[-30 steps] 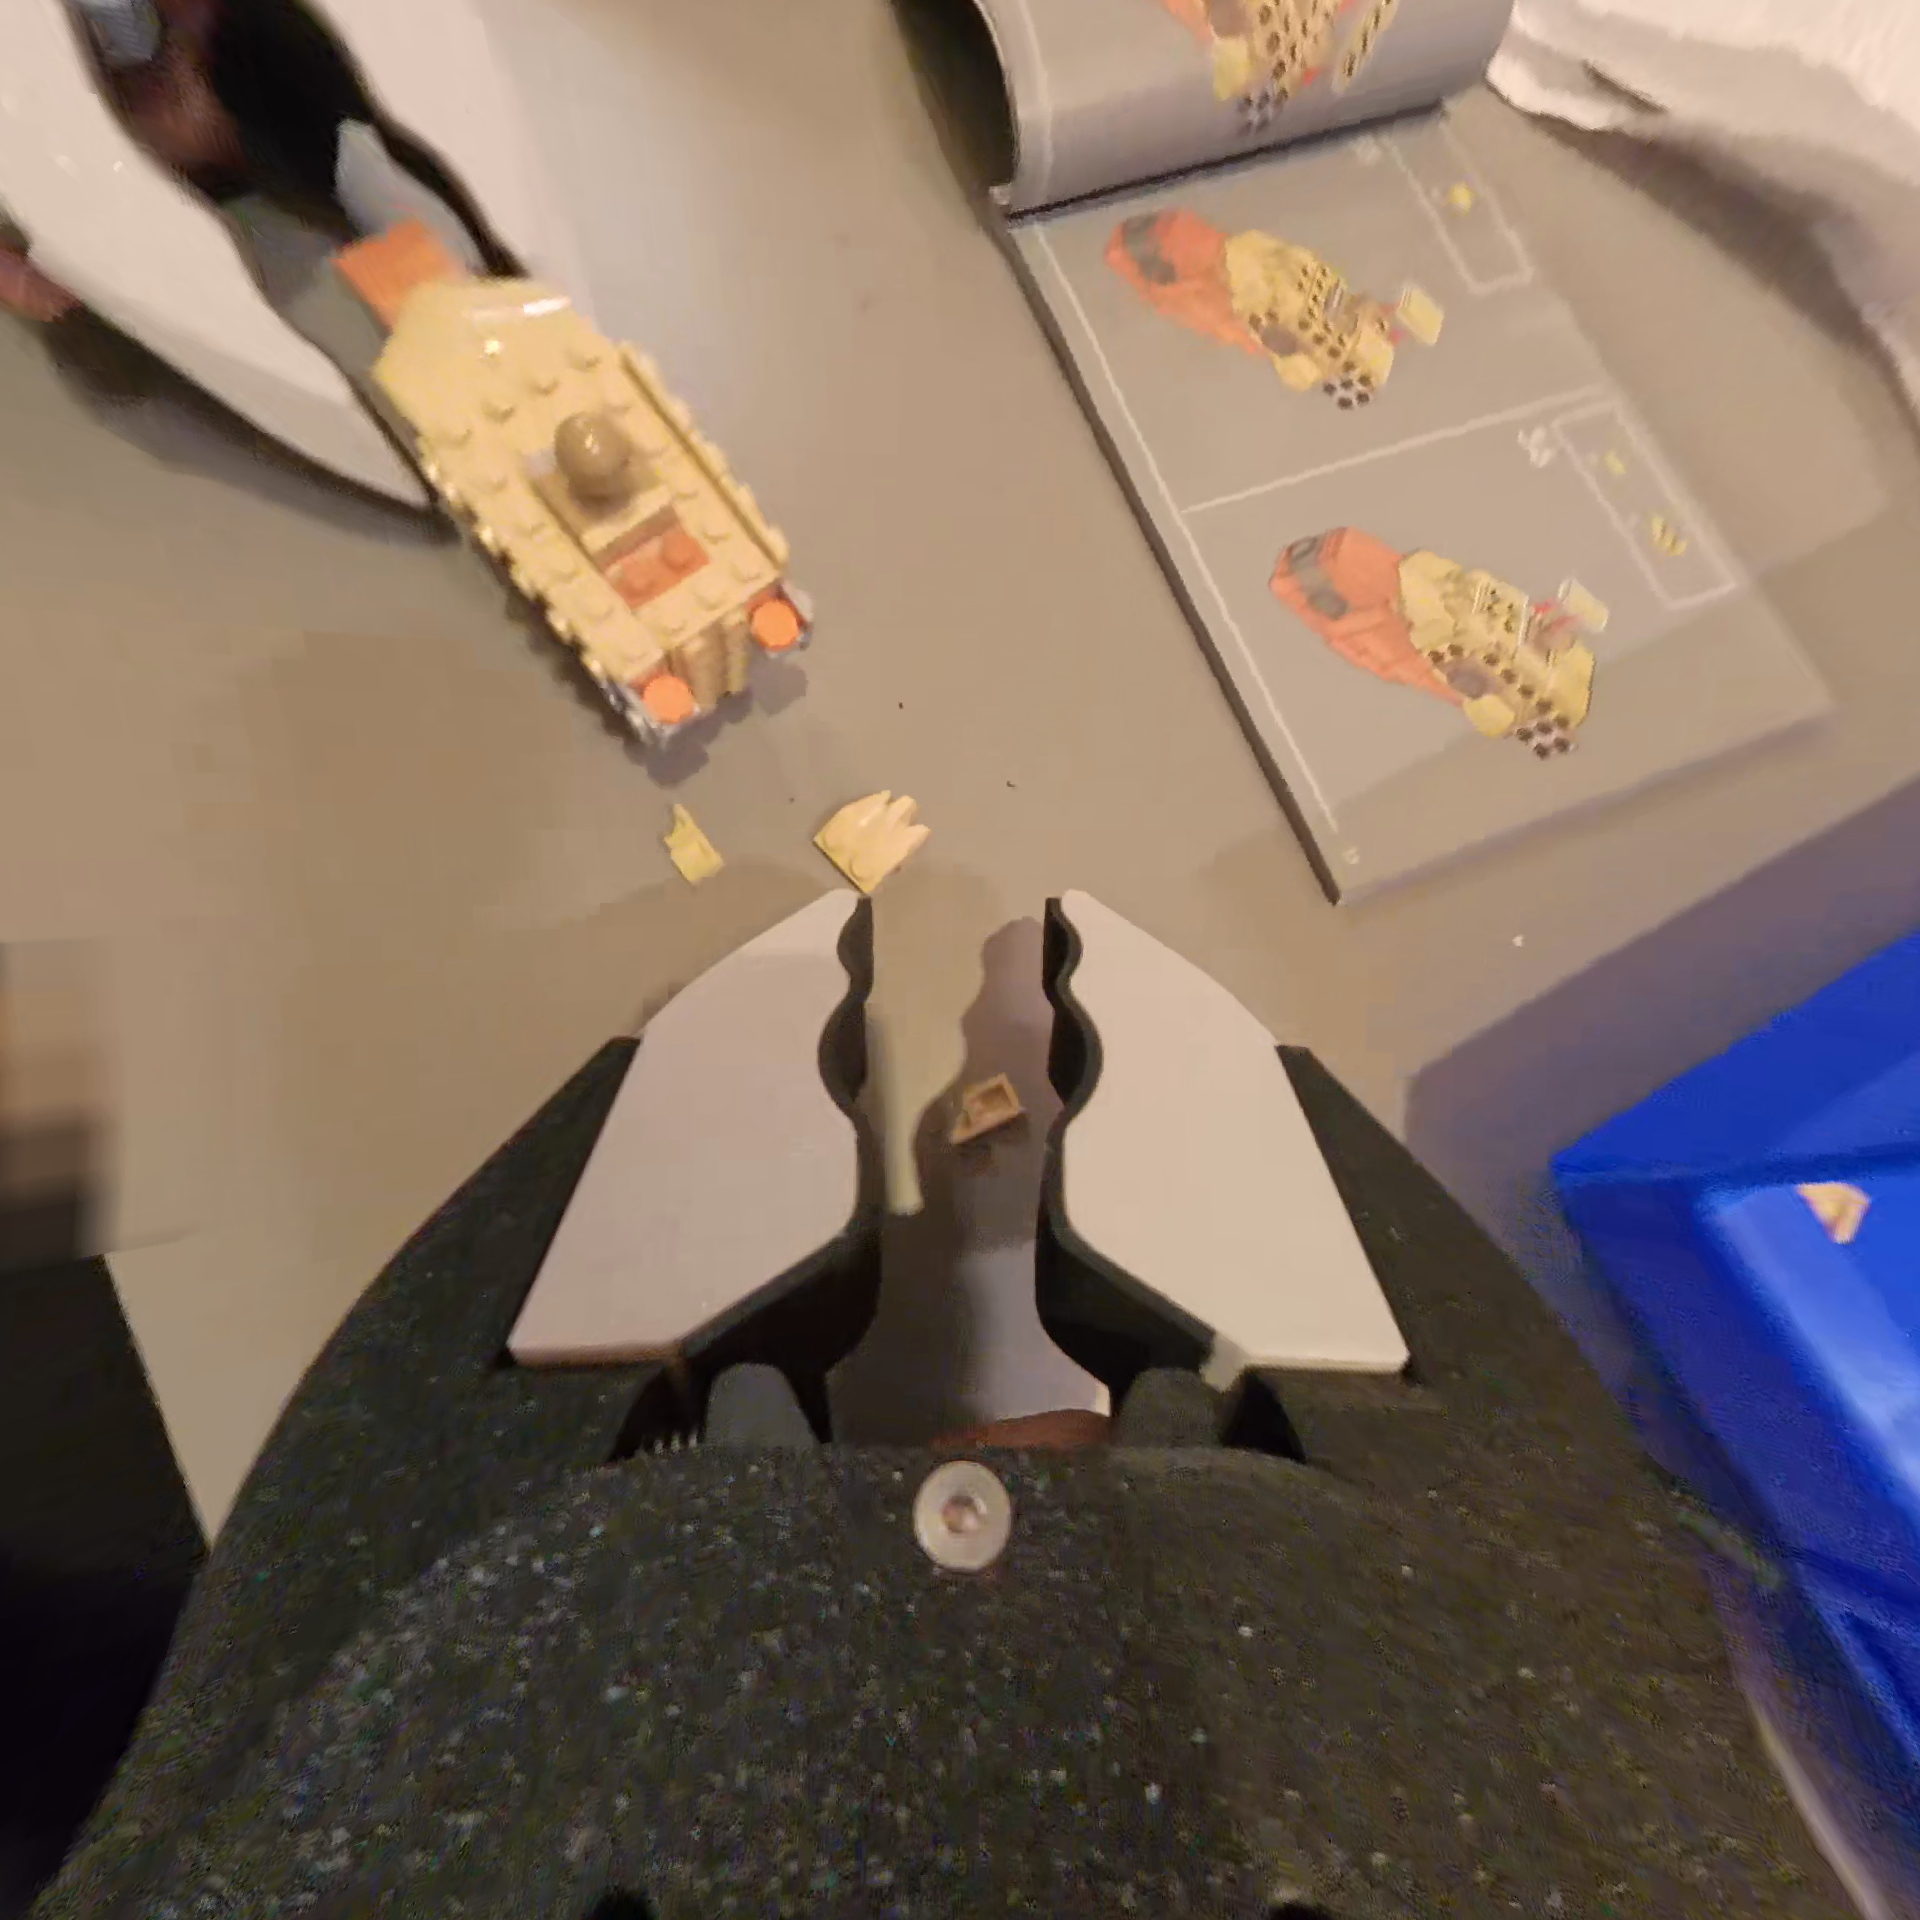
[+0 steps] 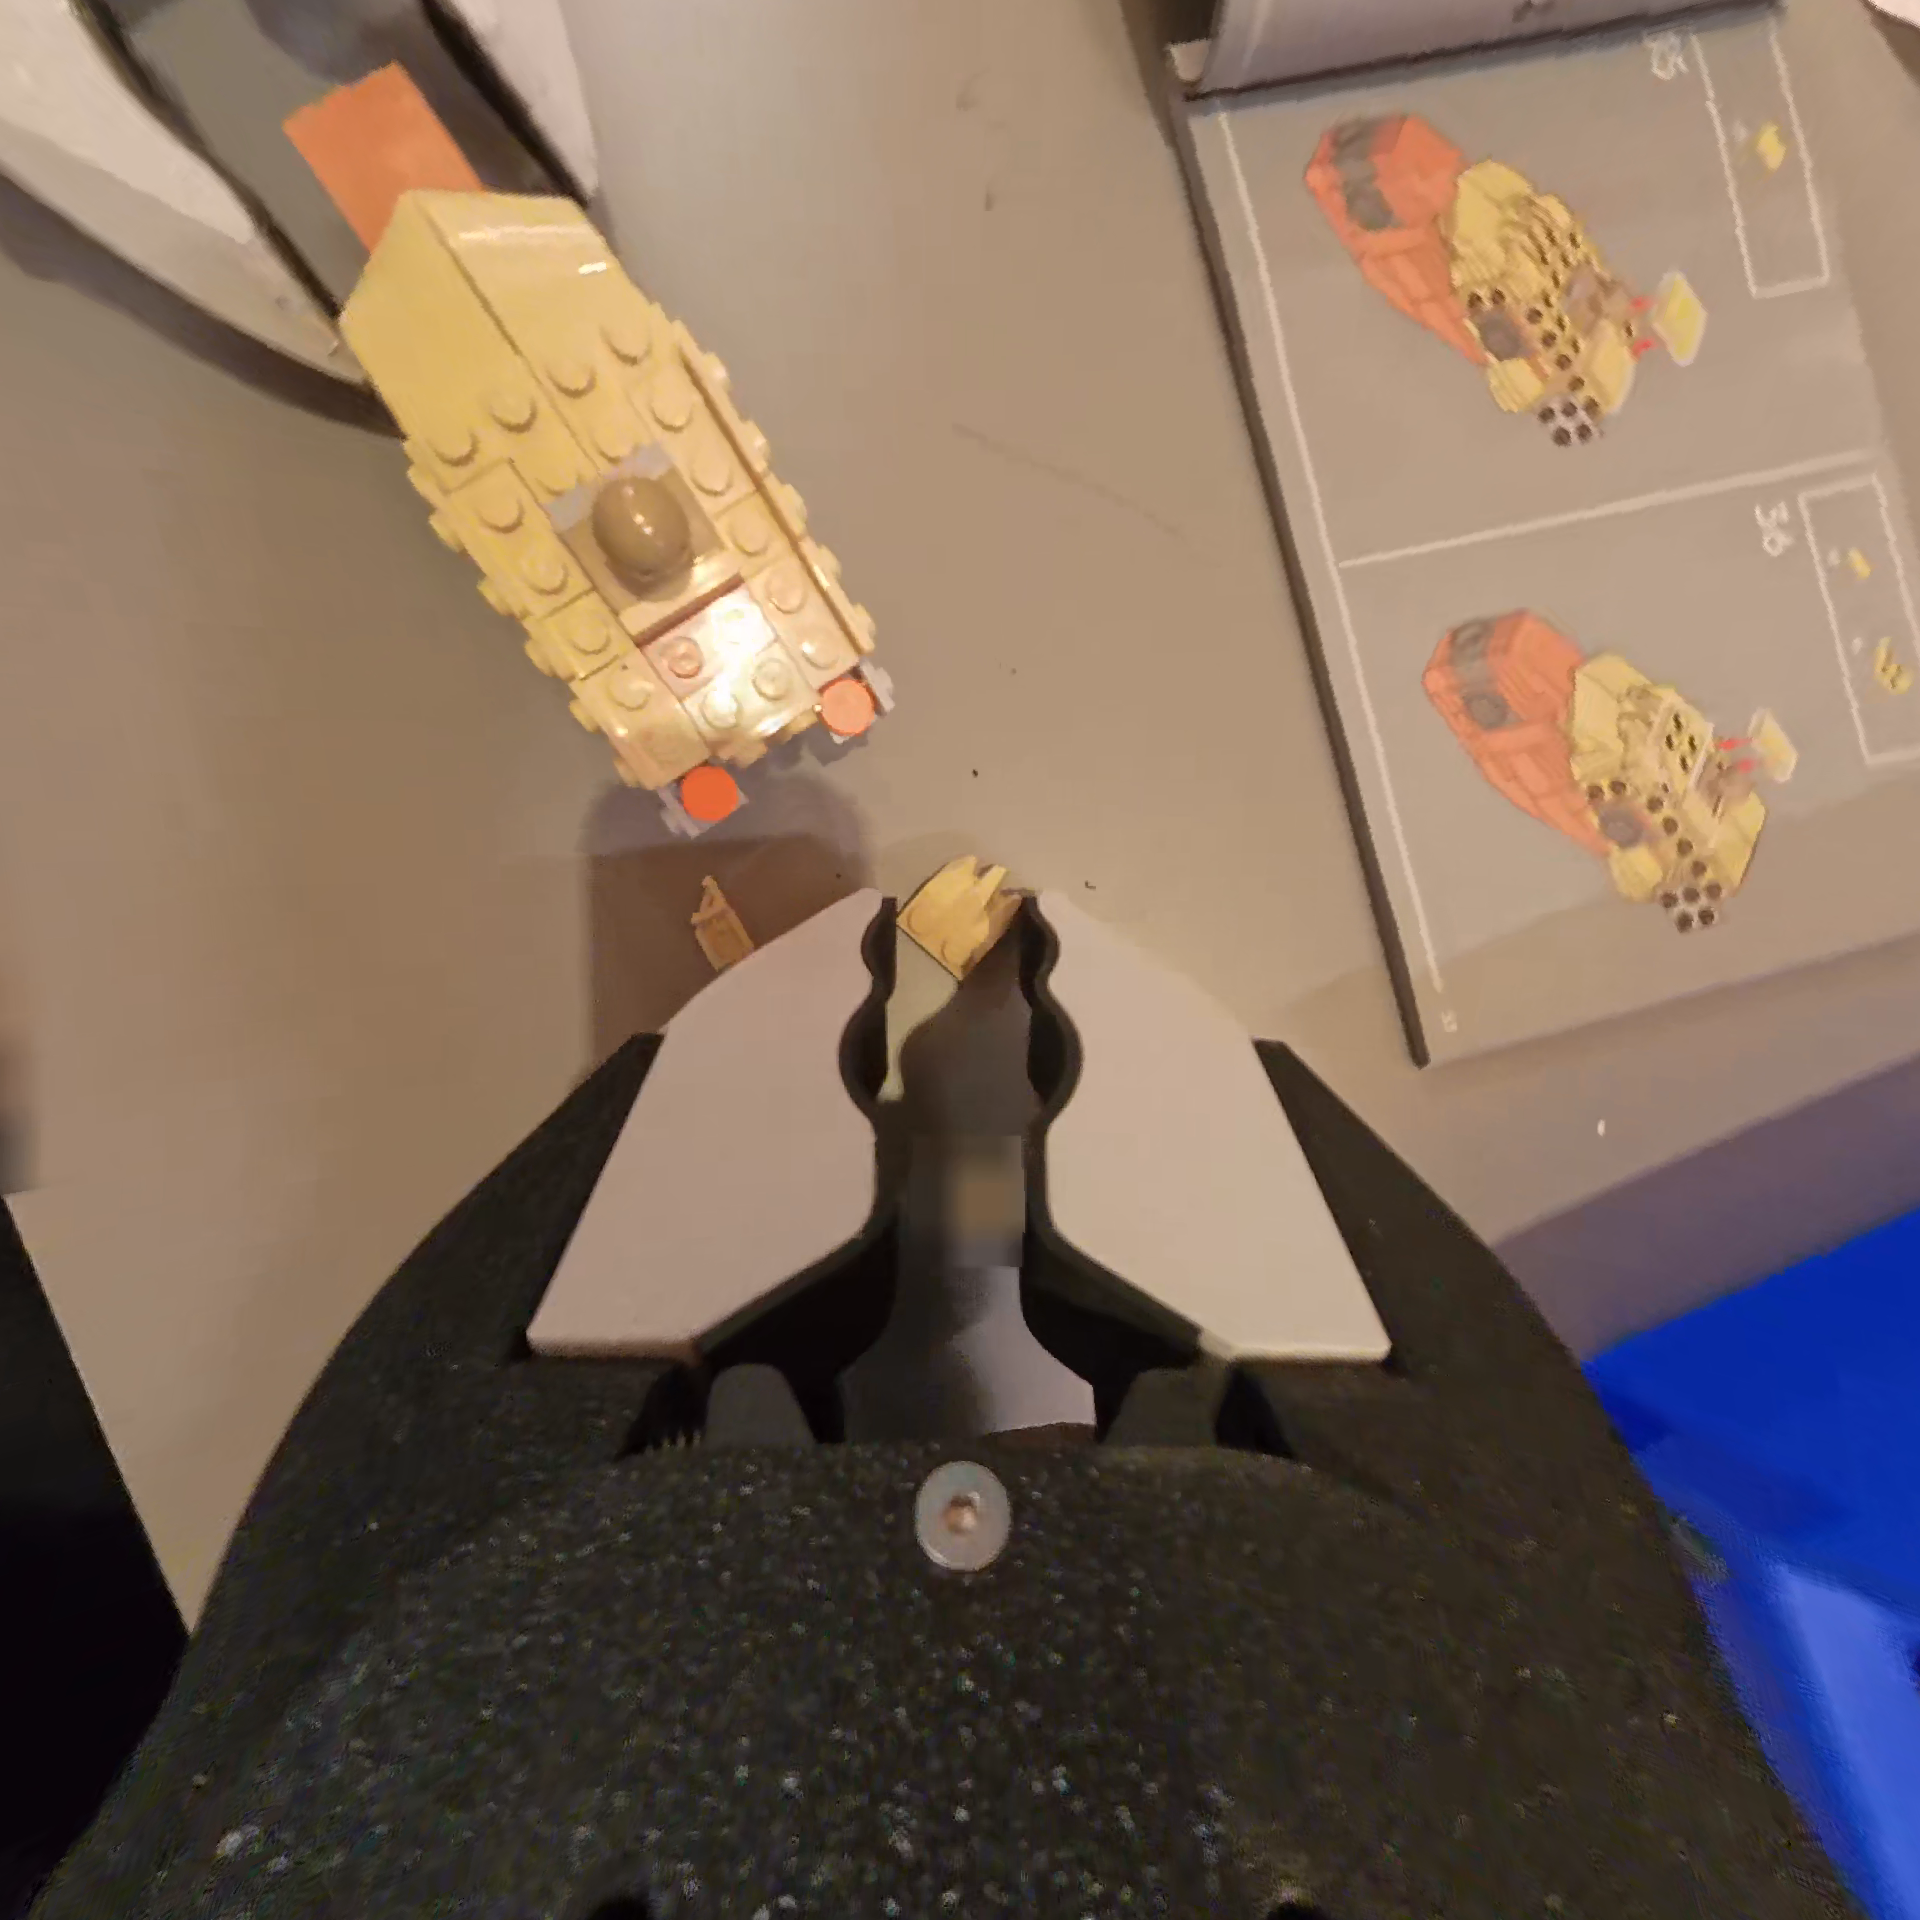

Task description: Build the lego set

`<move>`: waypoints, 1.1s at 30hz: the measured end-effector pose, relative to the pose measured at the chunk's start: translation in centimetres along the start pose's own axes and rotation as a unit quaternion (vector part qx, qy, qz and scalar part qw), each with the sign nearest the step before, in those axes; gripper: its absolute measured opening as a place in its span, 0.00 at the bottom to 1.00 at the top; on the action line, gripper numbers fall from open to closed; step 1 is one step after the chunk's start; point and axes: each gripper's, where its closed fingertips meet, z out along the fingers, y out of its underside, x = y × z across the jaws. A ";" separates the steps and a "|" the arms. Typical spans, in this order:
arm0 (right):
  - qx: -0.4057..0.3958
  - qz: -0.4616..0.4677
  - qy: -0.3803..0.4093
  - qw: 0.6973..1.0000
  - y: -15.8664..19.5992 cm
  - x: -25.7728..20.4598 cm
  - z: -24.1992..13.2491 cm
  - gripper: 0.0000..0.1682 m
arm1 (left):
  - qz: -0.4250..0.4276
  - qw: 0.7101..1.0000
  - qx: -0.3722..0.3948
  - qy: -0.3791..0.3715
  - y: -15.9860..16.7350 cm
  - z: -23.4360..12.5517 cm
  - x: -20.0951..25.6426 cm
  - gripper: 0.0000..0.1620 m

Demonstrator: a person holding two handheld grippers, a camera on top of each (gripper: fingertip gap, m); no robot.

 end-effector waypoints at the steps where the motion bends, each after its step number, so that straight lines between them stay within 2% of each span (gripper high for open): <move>1: 0.002 -0.026 -0.012 1.000 -0.1 -0.1 0.0 0.13 | 0.000 1.000 -0.001 0.001 0.0 0.0 0.0 0.25; 6: 0.025 -0.159 -0.082 0.984 -0.1 -0.6 -0.1 0.13 | 0.001 1.000 -0.002 0.002 0.0 0.0 0.0 0.25; 8: 0.023 -0.175 -0.103 0.979 0.2 -0.8 -0.4 0.13 | 0.000 1.000 -0.002 0.002 0.0 0.0 0.0 0.25; 12: 0.034 -0.126 -0.090 0.987 0.4 -0.7 -1.0 0.16 | -0.003 1.000 -0.003 0.000 0.1 0.0 -0.1 0.25; 18: 0.045 0.059 -0.024 0.997 0.6 0.0 -1.6 0.20 | -0.007 1.000 -0.010 0.004 0.2 0.2 -0.2 0.25; 21: 0.041 0.095 -0.009 0.995 0.6 -0.5 -1.6 0.20 | -0.008 1.000 -0.012 0.003 0.3 0.2 -0.2 0.25; 25: 0.003 0.094 0.033 0.995 1.3 -0.1 -1.2 0.19 | -0.004 1.000 -0.013 -0.003 0.3 0.2 -0.2 0.25; 28: -0.004 0.074 0.019 0.997 1.2 -0.4 -0.8 0.14 | -0.003 1.000 -0.013 -0.006 0.3 0.2 -0.2 0.25; 30: -0.002 0.051 0.009 0.999 1.0 -0.5 -0.7 0.05 | -0.004 1.000 -0.011 -0.007 0.3 0.2 -0.3 0.25; 33: 0.003 0.005 -0.011 1.000 0.7 -0.7 -0.5 0.04 | -0.005 1.000 -0.010 -0.007 0.2 0.2 -0.3 0.25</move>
